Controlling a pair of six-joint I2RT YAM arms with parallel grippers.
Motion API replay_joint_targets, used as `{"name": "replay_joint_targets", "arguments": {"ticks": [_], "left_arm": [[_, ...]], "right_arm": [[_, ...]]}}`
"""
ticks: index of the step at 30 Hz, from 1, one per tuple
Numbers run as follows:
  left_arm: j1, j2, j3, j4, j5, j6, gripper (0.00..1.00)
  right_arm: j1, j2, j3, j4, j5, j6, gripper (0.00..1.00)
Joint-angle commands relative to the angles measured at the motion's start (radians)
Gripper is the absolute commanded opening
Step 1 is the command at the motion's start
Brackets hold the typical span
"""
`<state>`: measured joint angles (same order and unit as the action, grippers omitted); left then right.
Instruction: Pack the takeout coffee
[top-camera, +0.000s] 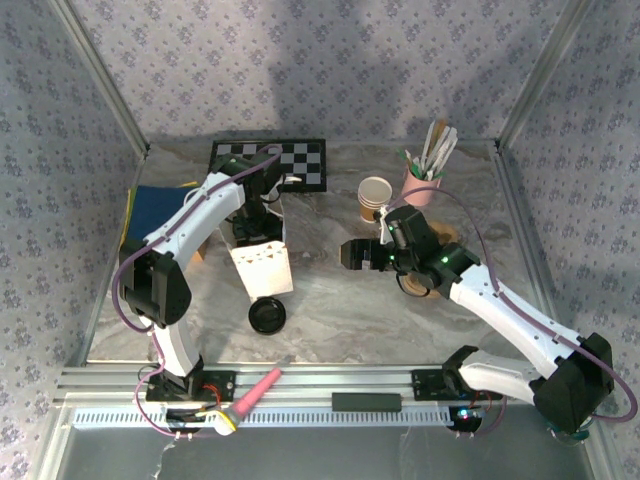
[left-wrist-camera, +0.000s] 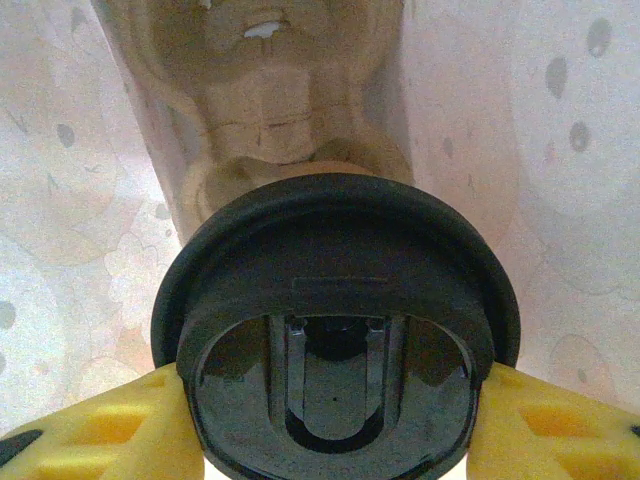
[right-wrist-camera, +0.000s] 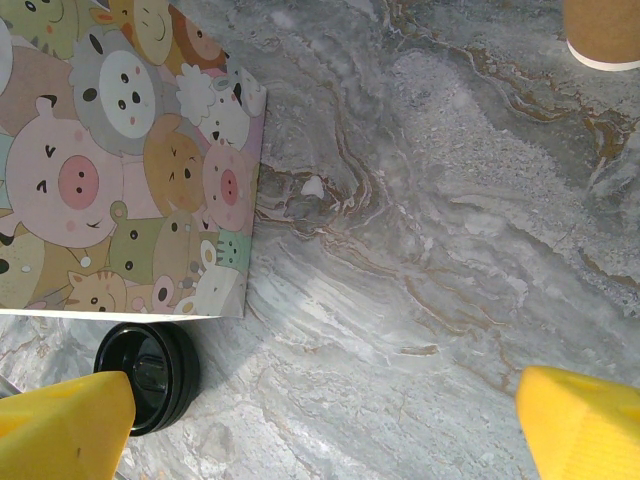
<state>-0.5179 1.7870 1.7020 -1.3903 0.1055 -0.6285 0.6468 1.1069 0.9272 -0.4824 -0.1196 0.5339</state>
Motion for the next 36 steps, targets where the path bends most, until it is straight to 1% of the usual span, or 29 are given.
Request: {"name": "replay_joint_targets", "arguments": {"ticks": [1,30,36], "left_arm": [[0.003,-0.021,0.016,-0.018,0.005,0.008,0.49],[0.004,-0.031,0.016,-0.026,-0.031,0.004,0.49],[0.007,-0.031,0.020,-0.044,-0.059,0.000,0.49]], "right_arm": [[0.005,-0.007,0.011,-0.018,0.011,-0.002,1.00],[0.005,-0.010,0.009,-0.020,0.013,-0.001,1.00],[0.005,-0.009,0.009,-0.017,0.013,0.000,1.00]]}}
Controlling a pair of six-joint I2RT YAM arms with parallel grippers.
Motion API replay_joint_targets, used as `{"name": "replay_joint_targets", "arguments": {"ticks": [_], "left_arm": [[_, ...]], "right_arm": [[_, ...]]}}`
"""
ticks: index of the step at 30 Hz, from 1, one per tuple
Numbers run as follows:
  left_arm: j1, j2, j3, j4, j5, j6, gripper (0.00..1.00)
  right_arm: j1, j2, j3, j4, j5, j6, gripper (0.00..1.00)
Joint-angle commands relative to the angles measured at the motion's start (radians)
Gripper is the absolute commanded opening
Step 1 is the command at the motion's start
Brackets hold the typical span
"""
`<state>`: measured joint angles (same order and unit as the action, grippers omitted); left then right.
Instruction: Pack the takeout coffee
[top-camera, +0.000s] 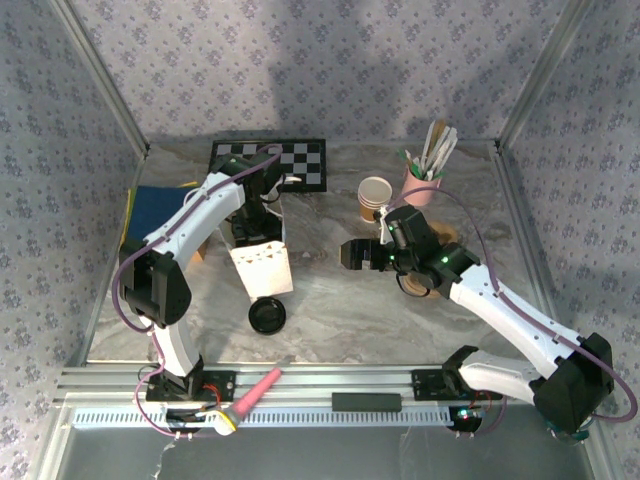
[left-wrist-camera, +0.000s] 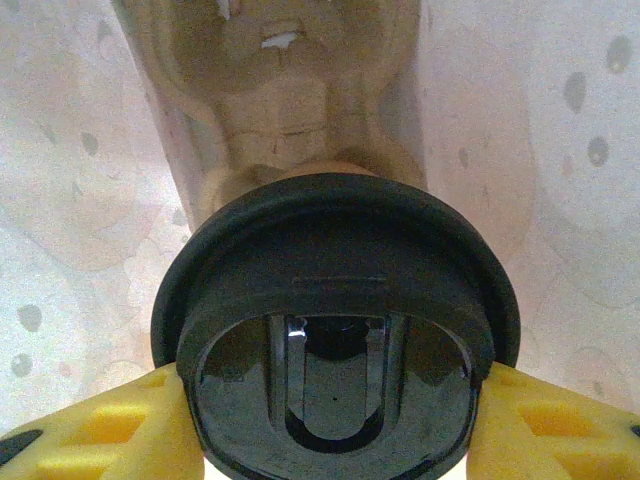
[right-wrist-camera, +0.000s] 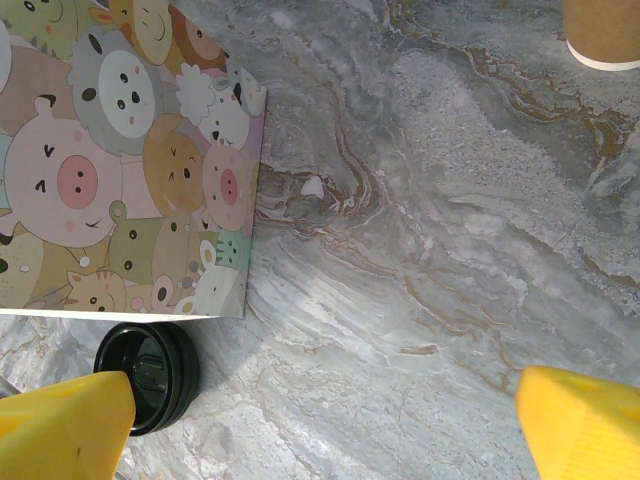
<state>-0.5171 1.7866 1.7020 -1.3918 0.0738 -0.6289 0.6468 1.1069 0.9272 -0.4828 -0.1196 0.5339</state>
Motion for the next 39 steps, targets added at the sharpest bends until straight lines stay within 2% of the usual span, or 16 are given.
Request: {"name": "replay_joint_targets", "arguments": {"ticks": [1,39], "left_arm": [[0.006,-0.030,0.019,-0.044,-0.031,0.000,0.49],[0.008,-0.026,0.012,-0.050,-0.026,0.004,0.49]], "right_arm": [[0.004,-0.009,0.010,-0.017,0.012,0.000,1.00],[0.006,-0.005,0.007,-0.011,0.012,0.001,1.00]]}}
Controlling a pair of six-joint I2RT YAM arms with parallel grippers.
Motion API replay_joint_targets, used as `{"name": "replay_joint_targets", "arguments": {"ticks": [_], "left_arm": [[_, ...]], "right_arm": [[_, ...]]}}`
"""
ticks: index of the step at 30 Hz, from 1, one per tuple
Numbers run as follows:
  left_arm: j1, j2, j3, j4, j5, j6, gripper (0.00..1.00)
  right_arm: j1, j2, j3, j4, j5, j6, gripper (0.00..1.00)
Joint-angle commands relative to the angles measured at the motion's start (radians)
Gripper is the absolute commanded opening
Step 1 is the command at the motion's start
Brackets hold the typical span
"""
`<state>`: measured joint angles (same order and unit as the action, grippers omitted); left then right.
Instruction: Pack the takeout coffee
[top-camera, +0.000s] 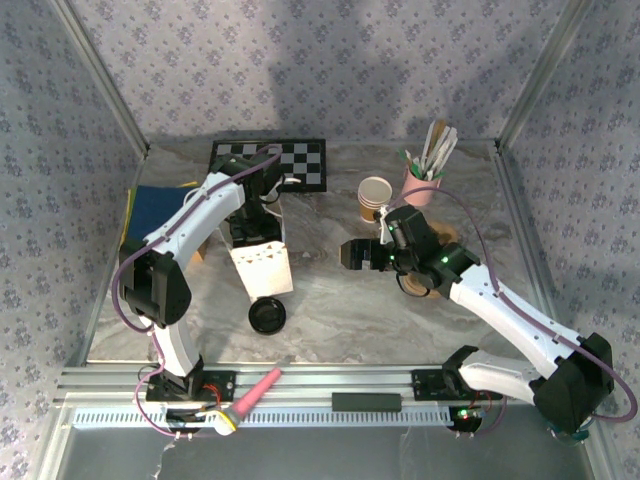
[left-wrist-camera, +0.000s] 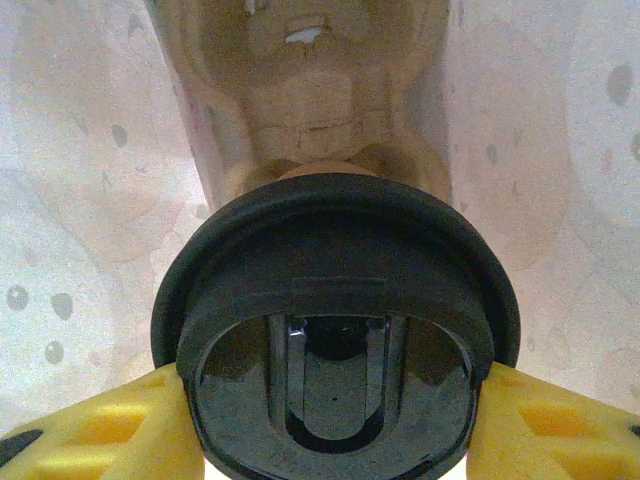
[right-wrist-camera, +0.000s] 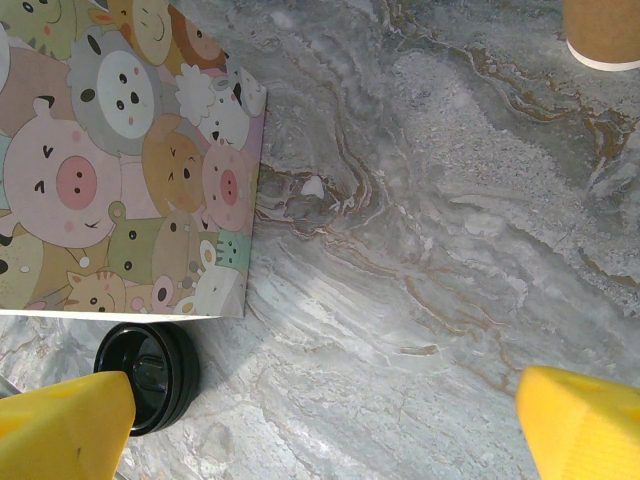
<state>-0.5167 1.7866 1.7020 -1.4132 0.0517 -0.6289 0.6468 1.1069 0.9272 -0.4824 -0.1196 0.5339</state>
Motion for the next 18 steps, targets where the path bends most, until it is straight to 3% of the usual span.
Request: {"name": "replay_joint_targets", "arguments": {"ticks": [1,18], "left_arm": [[0.006,-0.026,0.011,-0.028,-0.004,0.003,0.49],[0.006,-0.021,0.010,-0.027,0.015,0.013,0.49]], "right_arm": [[0.007,-0.005,0.010,-0.012,0.012,0.001,1.00],[0.007,-0.001,0.014,-0.012,0.012,0.000,1.00]]}}
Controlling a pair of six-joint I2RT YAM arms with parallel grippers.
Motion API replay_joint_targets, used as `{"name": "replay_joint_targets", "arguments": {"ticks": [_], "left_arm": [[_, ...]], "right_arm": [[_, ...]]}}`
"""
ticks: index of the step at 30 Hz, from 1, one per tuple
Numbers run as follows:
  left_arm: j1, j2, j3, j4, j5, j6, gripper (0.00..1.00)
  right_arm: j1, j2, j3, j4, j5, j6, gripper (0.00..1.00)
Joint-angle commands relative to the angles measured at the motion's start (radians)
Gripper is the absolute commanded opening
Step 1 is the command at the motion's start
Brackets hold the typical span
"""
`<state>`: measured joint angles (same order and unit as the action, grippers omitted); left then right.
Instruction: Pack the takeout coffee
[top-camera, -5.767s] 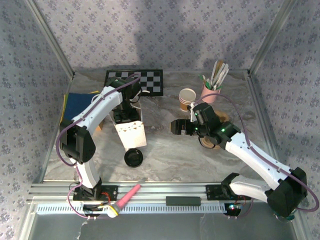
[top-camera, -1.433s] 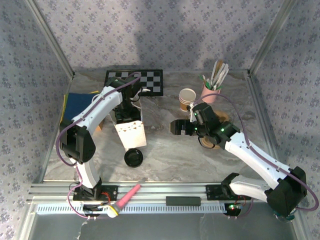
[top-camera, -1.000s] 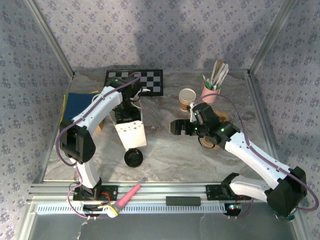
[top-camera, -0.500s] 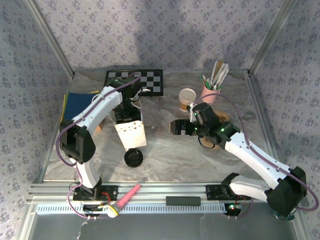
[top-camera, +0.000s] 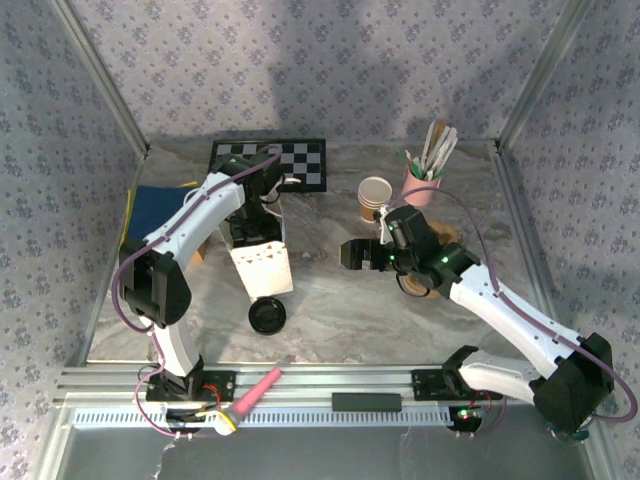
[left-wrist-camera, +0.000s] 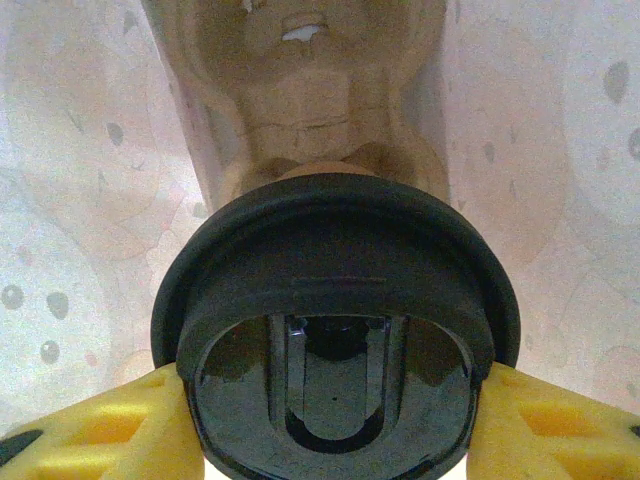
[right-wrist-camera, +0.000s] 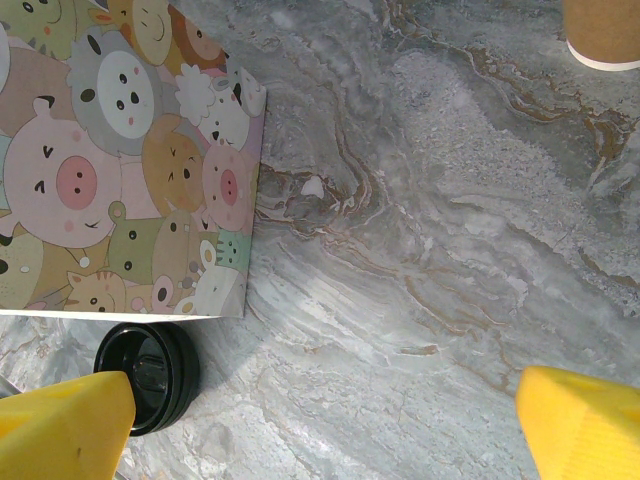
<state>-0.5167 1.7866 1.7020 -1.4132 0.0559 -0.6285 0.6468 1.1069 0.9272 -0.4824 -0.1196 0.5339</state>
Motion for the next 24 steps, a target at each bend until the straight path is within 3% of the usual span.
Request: {"name": "replay_joint_targets", "arguments": {"ticks": [1,24], "left_arm": [[0.007,-0.020,0.010,-0.027,0.013,0.013,0.49],[0.007,-0.016,0.008,-0.020,0.025,0.015,0.49]], "right_arm": [[0.005,-0.001,0.014,-0.012,0.012,-0.001,1.00],[0.005,0.003,0.016,-0.012,0.011,-0.003,1.00]]}}
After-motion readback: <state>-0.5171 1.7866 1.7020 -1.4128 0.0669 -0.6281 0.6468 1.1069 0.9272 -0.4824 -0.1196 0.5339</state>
